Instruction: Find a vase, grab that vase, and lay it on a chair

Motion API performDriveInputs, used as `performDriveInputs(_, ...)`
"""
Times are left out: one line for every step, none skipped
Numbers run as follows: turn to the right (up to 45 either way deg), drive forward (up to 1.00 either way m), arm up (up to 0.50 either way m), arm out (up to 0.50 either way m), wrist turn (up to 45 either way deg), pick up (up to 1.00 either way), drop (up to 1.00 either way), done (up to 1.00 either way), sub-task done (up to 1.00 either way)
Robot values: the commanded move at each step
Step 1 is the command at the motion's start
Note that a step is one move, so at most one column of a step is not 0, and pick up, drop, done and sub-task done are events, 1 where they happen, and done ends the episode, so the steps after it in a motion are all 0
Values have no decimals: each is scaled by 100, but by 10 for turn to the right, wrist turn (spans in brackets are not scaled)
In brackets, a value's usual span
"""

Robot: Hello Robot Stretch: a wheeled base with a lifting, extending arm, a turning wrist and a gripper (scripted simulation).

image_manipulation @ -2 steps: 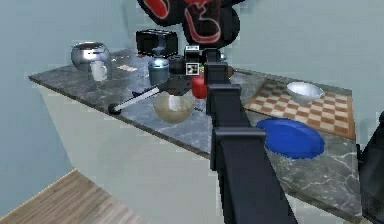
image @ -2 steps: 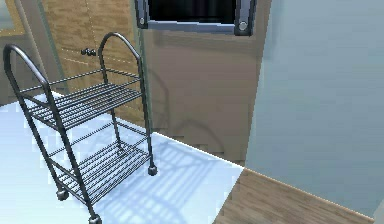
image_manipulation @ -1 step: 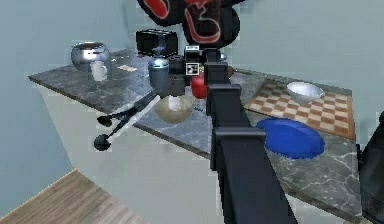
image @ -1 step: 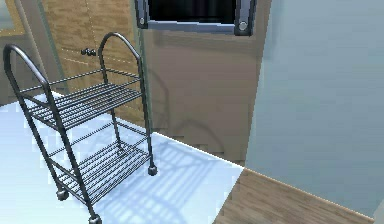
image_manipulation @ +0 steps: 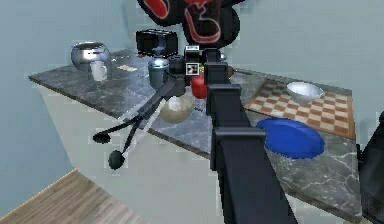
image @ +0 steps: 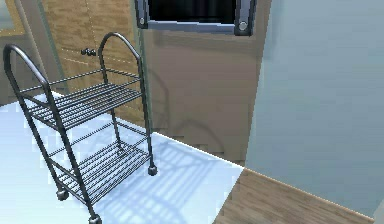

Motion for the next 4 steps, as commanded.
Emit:
performDriveInputs(0, 0, 0, -38, 0, 0, 0, 0, 0)
performDriveInputs(450, 0, 0, 0, 0, 0, 0, 0, 0)
performDriveInputs(0, 90, 0, 0, 0, 0, 0, 0, 0)
performDriveInputs(210, 0, 0, 0, 0, 0, 0, 0, 0)
